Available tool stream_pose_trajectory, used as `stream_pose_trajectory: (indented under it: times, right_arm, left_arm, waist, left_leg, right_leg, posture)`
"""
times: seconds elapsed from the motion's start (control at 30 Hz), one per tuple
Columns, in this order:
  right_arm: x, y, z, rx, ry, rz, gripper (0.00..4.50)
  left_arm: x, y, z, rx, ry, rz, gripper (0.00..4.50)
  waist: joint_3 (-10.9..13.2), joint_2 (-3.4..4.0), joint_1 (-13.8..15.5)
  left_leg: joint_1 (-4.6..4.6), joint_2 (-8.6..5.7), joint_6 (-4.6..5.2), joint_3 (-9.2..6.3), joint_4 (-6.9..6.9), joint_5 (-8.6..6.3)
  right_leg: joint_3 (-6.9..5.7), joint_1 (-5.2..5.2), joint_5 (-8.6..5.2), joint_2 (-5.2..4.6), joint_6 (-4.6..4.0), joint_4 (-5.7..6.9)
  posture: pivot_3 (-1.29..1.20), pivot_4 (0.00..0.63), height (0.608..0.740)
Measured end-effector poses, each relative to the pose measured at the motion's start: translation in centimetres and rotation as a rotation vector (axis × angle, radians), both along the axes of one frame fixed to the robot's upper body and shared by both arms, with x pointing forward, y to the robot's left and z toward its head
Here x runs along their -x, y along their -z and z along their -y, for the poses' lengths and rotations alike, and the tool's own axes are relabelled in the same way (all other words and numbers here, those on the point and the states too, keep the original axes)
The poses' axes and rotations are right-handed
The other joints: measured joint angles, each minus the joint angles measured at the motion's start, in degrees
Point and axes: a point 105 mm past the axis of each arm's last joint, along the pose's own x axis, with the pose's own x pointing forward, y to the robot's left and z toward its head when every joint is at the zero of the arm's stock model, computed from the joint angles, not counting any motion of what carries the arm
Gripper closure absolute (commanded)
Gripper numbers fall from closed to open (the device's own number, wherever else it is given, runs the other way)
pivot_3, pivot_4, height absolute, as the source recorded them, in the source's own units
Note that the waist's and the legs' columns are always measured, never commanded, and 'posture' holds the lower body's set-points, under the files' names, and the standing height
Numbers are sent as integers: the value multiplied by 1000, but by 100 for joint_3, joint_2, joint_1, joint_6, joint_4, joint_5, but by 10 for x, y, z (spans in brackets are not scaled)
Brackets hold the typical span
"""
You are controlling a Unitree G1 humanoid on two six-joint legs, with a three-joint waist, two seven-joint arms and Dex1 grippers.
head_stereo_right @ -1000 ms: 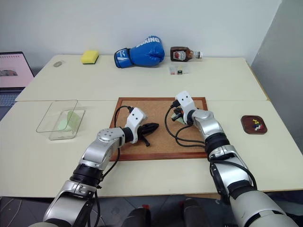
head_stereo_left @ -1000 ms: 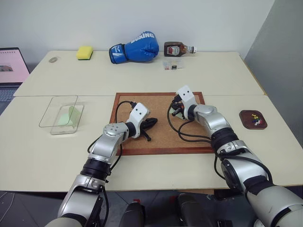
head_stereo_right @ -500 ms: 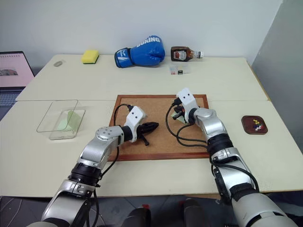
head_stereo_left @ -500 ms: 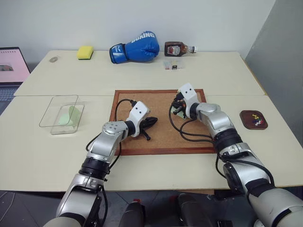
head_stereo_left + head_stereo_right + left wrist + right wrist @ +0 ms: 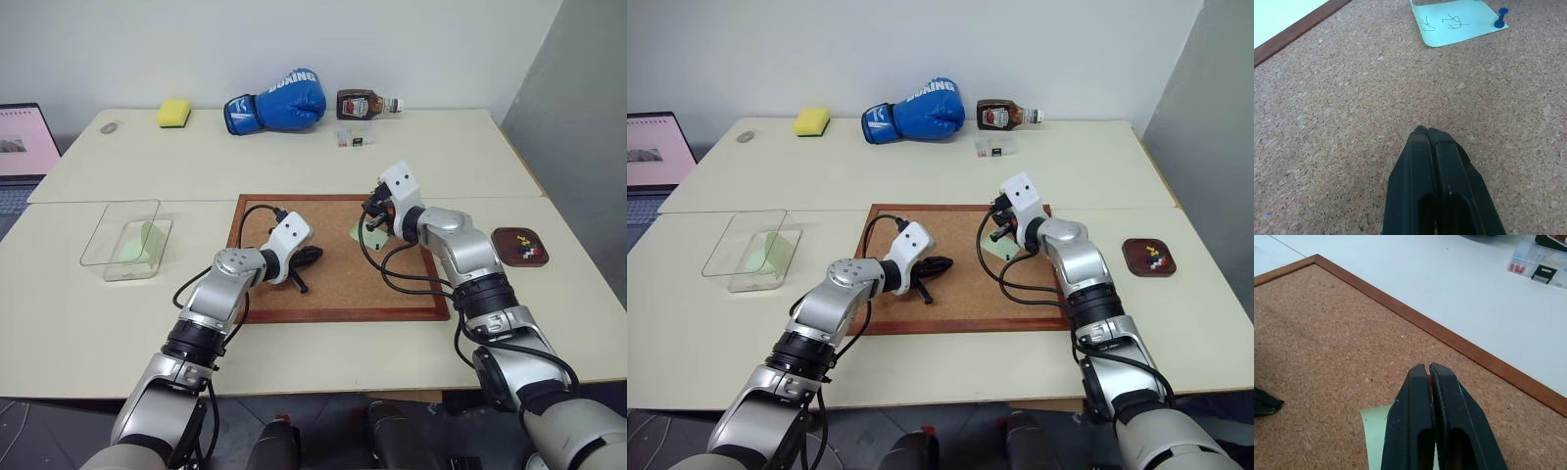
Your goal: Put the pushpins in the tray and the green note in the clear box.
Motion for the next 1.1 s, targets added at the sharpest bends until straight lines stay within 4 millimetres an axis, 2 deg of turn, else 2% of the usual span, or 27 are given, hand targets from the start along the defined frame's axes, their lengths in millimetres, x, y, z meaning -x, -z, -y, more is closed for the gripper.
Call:
stream_pose_trajectory:
  times: [0.13,0.23,0.37,0.47,0.6,0.73,1.1]
  right_arm:
    - [2,-13,10,-25,28,45,4463]
    - [6,-11,20,-33,56,41,4463]
    - [22,-5,69,-13,206,50,4463]
    - [33,-13,123,18,386,85,4463]
    - [48,-18,165,44,531,103,4463]
    - [65,-7,201,51,647,61,4463]
    - [74,19,235,-92,766,-74,4463]
  left_arm:
    - [0,0,1,-2,4,-1,4500]
    - [0,0,1,-4,5,0,4500]
    - [2,1,4,-9,15,1,4500]
    - [3,2,2,-14,14,4,4500]
    - [3,2,0,-23,6,6,4500]
    - [4,3,1,-21,10,4,4500]
    - [3,3,2,-23,24,-6,4500]
  waist:
    - [-1,0,10]
    - [-1,1,12]
    - [-1,1,42]
    - [-3,4,44]
    - [-8,12,17]
    - [-9,14,22]
    - [-12,20,29]
  left_leg:
    - [0,0,0,-1,0,0]
    - [-1,0,0,0,-1,0]
    - [-8,-3,0,-3,-2,0]
    - [-6,-5,1,2,-2,-1]
    - [9,0,1,5,-3,-1]
    - [13,-1,1,9,0,-1]
    - [15,-2,1,12,0,-1]
  right_leg:
    - [-1,2,0,0,1,-3]
    - [1,3,-1,-1,1,-5]
    - [-1,3,-2,-4,2,-13]
    - [2,4,-2,-6,3,-15]
    - [3,12,-3,0,3,-11]
    - [9,23,-3,-1,5,-18]
    - [12,27,-3,-2,5,-21]
  posture:
    - [0,150,740]
    - [0,150,740]
    - [0,150,740]
    - [0,150,740]
    - [0,150,740]
    - [0,150,740]
    - [0,150,740]
